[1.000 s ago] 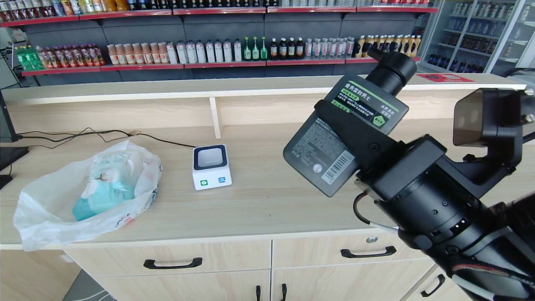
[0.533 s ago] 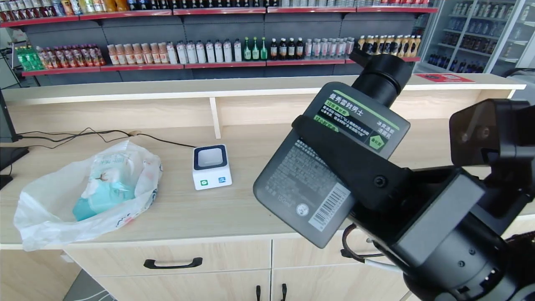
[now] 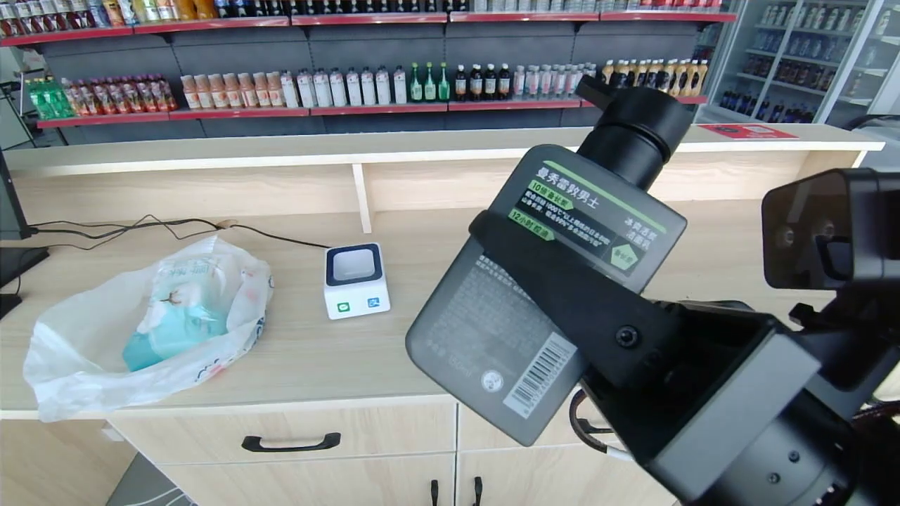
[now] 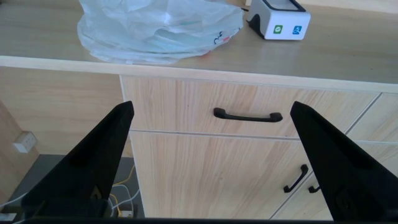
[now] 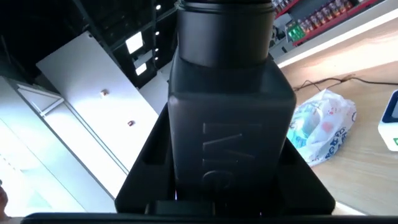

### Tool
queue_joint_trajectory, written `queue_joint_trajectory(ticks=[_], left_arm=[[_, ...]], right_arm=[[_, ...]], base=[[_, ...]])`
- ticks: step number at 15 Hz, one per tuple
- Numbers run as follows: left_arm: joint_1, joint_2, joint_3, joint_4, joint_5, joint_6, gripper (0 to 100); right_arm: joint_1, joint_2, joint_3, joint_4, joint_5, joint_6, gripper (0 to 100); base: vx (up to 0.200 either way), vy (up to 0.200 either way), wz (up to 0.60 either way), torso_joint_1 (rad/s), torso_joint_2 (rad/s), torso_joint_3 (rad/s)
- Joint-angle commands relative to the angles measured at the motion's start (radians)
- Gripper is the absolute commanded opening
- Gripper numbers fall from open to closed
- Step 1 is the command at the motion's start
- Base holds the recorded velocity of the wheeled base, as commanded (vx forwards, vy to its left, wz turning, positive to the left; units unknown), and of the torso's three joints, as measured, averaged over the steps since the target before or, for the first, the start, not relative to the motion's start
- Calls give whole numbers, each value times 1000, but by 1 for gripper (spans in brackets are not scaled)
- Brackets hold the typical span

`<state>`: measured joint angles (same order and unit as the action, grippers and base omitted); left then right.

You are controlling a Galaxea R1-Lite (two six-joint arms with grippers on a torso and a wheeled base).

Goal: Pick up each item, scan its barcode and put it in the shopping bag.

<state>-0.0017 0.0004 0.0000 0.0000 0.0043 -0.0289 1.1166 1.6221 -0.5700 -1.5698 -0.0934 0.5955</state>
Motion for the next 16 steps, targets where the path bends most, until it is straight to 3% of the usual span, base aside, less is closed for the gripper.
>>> queue_joint_trajectory(ticks=[1,6,8,11,13,14,16], left_arm=[[0,0,0,0,0,0,100],[2,0,0,0,0,0,100],[0,0,0,-2,0,0,100],[2,0,0,0,0,0,100],[0,0,0,0,0,0,100],[0,0,0,0,0,0,100],[0,0,0,0,0,1,100]], right_arm=[[0,-5,4,-1,0,-42,0],[-40,5,29,-1,-5,-258,0],[-123,10,114,-1,-8,-385,0],[-327,-25,239,-1,-68,-611,0],[-363,-41,240,-1,-103,-629,0],[-431,-77,256,-1,-227,-645,0],[-506,-91,249,-1,-241,-643,0]], base=[[0,0,0,0,0,0],[0,0,0,0,0,0],[0,0,0,0,0,0],[0,0,0,0,0,0],[0,0,0,0,0,0],[0,0,0,0,0,0],[0,0,0,0,0,0]])
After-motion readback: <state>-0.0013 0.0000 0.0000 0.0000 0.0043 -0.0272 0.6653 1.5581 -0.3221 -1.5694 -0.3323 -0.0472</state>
